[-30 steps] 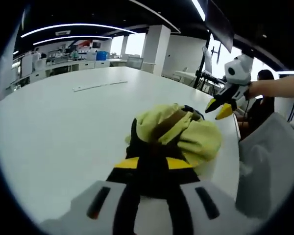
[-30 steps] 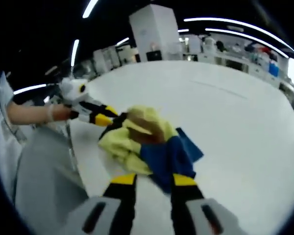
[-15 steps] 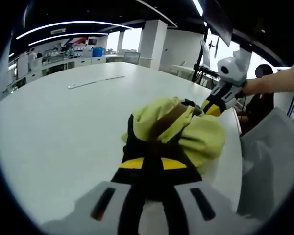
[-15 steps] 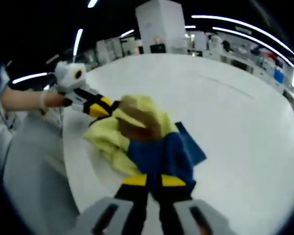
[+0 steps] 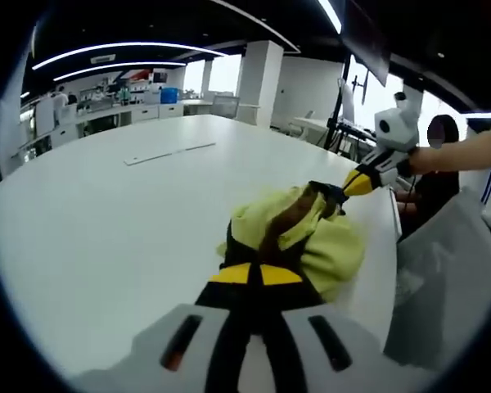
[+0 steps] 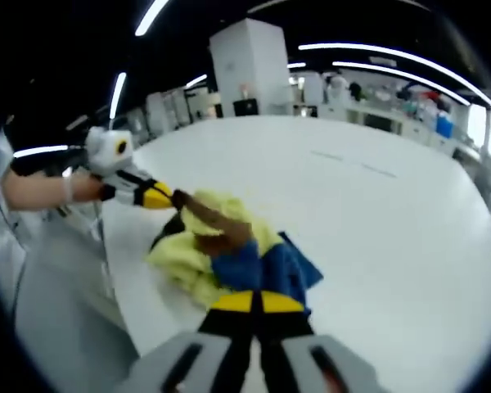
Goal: Fold the garment on the visible template until the final outline fits inside the template.
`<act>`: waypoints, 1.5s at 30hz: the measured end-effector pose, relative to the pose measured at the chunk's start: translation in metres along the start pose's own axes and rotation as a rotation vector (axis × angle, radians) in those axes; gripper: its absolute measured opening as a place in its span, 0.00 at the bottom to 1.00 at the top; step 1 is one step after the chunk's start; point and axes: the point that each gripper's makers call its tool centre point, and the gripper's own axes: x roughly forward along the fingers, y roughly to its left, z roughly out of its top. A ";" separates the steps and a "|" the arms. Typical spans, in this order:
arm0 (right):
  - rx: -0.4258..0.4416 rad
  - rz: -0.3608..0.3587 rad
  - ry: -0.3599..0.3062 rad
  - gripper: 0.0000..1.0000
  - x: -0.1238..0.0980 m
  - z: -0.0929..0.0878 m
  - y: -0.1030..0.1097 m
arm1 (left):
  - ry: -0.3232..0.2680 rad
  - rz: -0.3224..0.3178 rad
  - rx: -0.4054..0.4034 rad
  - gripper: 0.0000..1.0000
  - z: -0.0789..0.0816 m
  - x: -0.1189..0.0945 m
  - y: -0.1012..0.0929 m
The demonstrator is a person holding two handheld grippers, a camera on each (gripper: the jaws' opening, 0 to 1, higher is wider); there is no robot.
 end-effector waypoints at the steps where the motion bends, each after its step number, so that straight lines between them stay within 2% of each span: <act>1: 0.000 -0.002 -0.019 0.00 -0.005 0.006 0.000 | -0.007 0.004 0.005 0.00 0.005 -0.003 0.001; 3: -0.003 -0.006 -0.044 0.00 -0.013 0.016 -0.001 | -0.030 0.007 0.027 0.00 0.021 -0.008 -0.003; 8: -0.041 -0.022 -0.094 0.00 -0.026 0.038 -0.002 | -0.070 0.008 0.075 0.00 0.049 -0.018 -0.010; 13: -0.047 -0.037 -0.158 0.00 -0.040 0.063 -0.004 | -0.134 0.016 0.058 0.00 0.078 -0.025 -0.009; 21: -0.032 -0.030 -0.326 0.00 -0.069 0.121 -0.001 | -0.255 0.045 0.058 0.00 0.135 -0.050 0.004; 25: -0.041 -0.019 -0.404 0.00 -0.085 0.152 0.007 | -0.323 0.059 0.057 0.00 0.164 -0.065 0.010; 30: -0.065 -0.004 -0.470 0.00 -0.095 0.184 0.019 | -0.392 0.075 0.074 0.00 0.198 -0.083 0.020; 33: -0.081 0.005 -0.496 0.00 -0.095 0.201 0.024 | -0.412 0.093 0.082 0.00 0.215 -0.090 0.034; 35: -0.085 0.010 -0.505 0.00 -0.090 0.208 0.022 | -0.415 0.103 0.088 0.00 0.223 -0.088 0.036; 37: -0.085 0.008 -0.507 0.00 -0.084 0.214 0.017 | -0.409 0.109 0.096 0.00 0.226 -0.083 0.047; 41: -0.050 0.001 -0.510 0.00 -0.064 0.223 -0.004 | -0.370 0.125 0.060 0.00 0.220 -0.067 0.069; 43: -0.030 -0.016 -0.498 0.00 -0.053 0.223 -0.017 | -0.328 0.130 0.042 0.00 0.211 -0.054 0.080; 45: 0.000 -0.044 -0.492 0.00 -0.039 0.223 -0.035 | -0.308 0.113 -0.009 0.00 0.203 -0.037 0.091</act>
